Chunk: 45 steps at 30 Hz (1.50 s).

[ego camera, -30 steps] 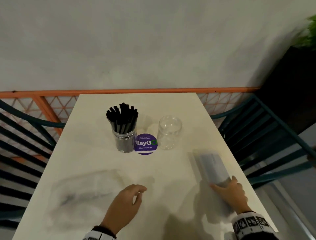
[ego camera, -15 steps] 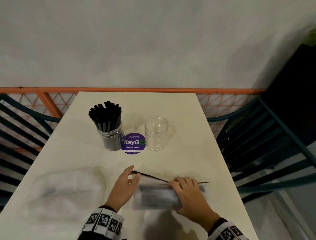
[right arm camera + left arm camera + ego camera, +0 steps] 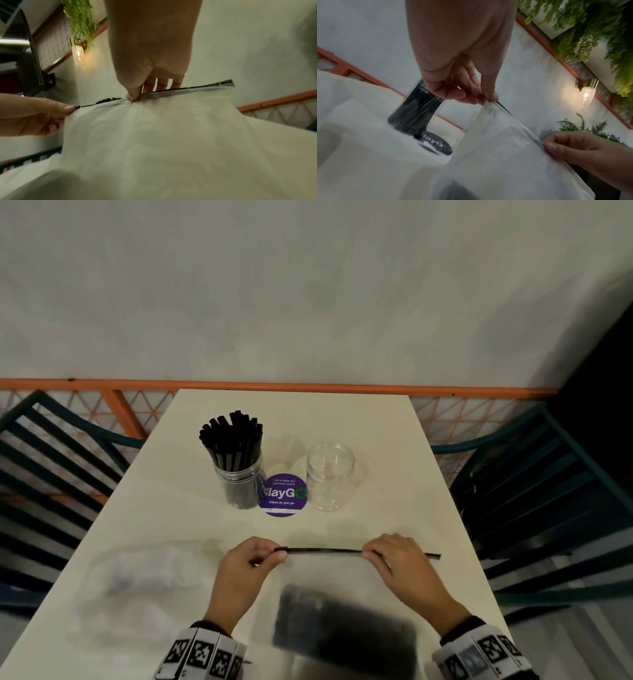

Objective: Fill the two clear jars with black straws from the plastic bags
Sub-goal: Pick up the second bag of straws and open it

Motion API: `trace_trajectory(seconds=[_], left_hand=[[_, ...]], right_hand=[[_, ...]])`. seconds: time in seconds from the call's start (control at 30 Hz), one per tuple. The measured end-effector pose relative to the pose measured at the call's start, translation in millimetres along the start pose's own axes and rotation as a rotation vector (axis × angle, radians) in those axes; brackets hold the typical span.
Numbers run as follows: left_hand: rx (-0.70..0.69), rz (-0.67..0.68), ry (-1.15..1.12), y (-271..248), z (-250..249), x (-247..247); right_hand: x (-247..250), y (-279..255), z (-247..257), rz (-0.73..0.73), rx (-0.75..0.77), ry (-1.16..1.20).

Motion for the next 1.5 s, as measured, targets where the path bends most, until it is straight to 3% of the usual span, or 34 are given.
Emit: trace_trajectory(seconds=[0.3, 0.63, 0.87, 1.0, 1.23, 1.5], left_hand=[[-0.069, 0.031, -0.297, 24, -77, 22], [-0.237, -0.024, -0.483, 26, -145, 56], [-0.204, 0.003, -0.475, 16, -141, 52], [-0.234, 0.027, -0.477, 10, -148, 54], [-0.307, -0.037, -0.443, 9, -148, 62], [-0.276, -0.223, -0.402, 38, -125, 108]], right_hand=[[82, 56, 38, -0.331, 0.048, 0.155], [138, 80, 82, -0.48, 0.111, 0.095], [108, 91, 145, -0.449, 0.189, 0.259], [90, 99, 162, -0.428, 0.16, 0.301], [91, 101, 154, -0.384, 0.155, 0.26], [127, 83, 71, -0.464, -0.011, 0.078]])
Point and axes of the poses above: each hand's wrist, its own y-axis towards the middle knuckle, its own x-axis out of the back of the hand, z = x × y, the point moved 5 cm from there along y, towards the middle knuckle, and after that the axes turned 10 degrees about -z, right-handed, at the moved point
